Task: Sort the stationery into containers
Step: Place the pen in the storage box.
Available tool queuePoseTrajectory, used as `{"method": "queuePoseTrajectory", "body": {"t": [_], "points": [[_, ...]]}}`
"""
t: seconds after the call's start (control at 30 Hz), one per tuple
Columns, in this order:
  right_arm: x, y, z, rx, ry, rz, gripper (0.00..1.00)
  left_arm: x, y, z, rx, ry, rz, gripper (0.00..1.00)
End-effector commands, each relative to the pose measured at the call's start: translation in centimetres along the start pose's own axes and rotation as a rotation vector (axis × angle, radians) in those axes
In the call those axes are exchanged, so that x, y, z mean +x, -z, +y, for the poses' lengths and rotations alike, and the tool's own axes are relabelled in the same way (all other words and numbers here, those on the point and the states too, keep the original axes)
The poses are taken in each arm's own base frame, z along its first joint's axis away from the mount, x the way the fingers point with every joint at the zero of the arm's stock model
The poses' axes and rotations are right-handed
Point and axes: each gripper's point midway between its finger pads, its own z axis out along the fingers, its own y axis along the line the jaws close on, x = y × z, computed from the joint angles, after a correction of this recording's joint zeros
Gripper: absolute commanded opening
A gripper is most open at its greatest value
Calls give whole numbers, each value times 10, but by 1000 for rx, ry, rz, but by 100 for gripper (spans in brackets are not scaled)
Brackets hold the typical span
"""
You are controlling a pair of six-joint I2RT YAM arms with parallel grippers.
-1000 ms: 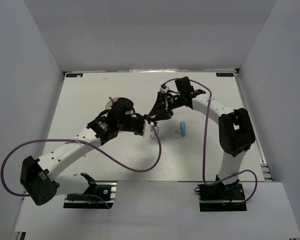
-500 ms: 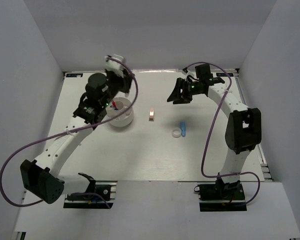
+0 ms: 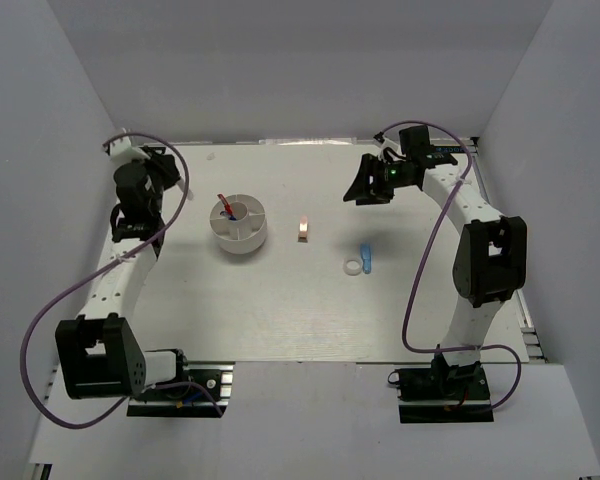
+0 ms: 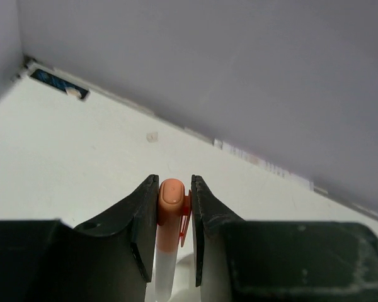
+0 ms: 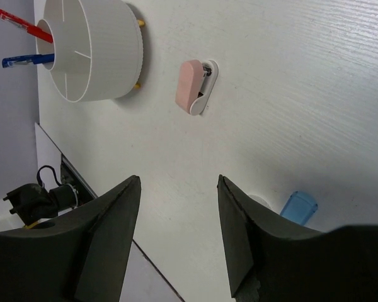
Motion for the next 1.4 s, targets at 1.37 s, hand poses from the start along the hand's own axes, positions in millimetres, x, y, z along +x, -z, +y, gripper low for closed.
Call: {"method": "queuePoseTrajectory", "body": {"t": [1.37], "points": [[36,13,-50,196,136,15,55,137,2,-23,374,87,237,6]]}}
